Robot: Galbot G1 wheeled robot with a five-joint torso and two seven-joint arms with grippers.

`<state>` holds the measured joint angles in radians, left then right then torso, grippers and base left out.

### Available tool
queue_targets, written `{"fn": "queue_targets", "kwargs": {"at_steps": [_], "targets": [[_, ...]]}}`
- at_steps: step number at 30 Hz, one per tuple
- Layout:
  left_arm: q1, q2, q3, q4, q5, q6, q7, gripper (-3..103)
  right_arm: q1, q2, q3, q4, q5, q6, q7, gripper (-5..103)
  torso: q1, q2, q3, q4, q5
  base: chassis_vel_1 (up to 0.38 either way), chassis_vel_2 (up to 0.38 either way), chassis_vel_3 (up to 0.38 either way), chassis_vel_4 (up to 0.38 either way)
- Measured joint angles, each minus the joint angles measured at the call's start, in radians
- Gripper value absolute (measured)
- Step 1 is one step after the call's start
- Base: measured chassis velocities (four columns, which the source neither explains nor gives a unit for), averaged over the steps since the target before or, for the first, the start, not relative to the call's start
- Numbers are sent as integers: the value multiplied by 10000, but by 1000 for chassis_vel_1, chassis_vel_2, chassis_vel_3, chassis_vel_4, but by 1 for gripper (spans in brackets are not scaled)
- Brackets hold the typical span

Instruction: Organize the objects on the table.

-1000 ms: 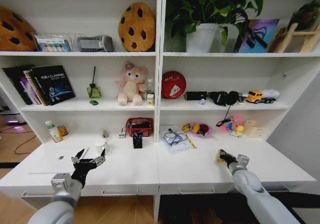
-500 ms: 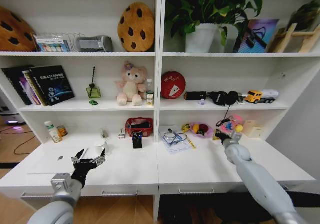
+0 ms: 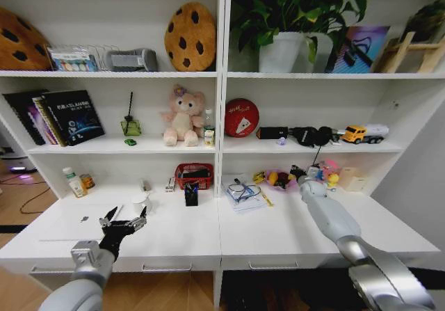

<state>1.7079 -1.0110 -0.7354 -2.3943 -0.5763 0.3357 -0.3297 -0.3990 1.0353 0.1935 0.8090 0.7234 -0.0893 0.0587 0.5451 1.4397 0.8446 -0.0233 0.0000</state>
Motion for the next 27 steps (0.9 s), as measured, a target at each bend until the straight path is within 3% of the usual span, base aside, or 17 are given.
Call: {"fn": "queue_targets", "kwargs": {"at_steps": [2, 7, 10, 11, 15, 17, 19, 20, 22, 27], "targets": [[0, 0, 0, 0, 0, 0, 0, 100, -579, -181, 176, 556, 71, -16, 7, 31, 0, 0, 0, -3, 1, 0, 0, 0, 0], [0, 0, 0, 0, 0, 0, 0, 100, -1475, -570, 523, 1439, -125, 154, 33, 42, -2, 1, -1, -2, 1, 0, 0, 0, 0], [0, 0, 0, 0, 0, -1, 0, 100, -2952, -1144, 1491, 3238, -295, 164, 137, 58, -2, 1, -2, 0, -1, 0, 0, 0, 0], [0, 0, 0, 0, 0, -1, 0, 100, -2952, -1144, 1491, 3238, -295, 164, 137, 58, -2, 1, -2, 0, -1, 0, 0, 0, 0], [-1, 0, 0, -1, 0, -1, 2, 100, -6700, -1699, 3563, 6923, -1188, 535, 436, 80, -2, 2, -3, -2, 2, 0, 0, 0, 0], [1, 0, 0, 0, 0, 0, -2, 100, -7431, -1713, 3953, 7562, -1431, 741, 539, 80, -3, 3, -4, -5, -3, 0, 0, 0, 0], [0, 0, 0, 0, 0, 0, 0, 100, -9388, -1560, 4938, 9210, -2139, 1246, 628, 90, -4, 3, -3, -2, 0, 0, 0, 0, 0], [0, 0, 0, 0, 0, 0, 0, 100, -9388, -1560, 4938, 9210, -2139, 1246, 628, 90, -4, 3, -3, -2, 0, 0, 0, 0, 0], [0, 0, 0, 0, 0, 0, 0, 100, -11775, -952, 6205, 11176, -2548, 1555, 600, 99, -5, 4, -5, -1, -10, 0, 0, 0, 0], [1, 0, 0, 0, 0, -1, -1, 100, -13931, 41, 6998, 12991, -2834, 1853, 564, 100, -6, 5, -4, -3, -6, 0, 0, 0, 0]]}}
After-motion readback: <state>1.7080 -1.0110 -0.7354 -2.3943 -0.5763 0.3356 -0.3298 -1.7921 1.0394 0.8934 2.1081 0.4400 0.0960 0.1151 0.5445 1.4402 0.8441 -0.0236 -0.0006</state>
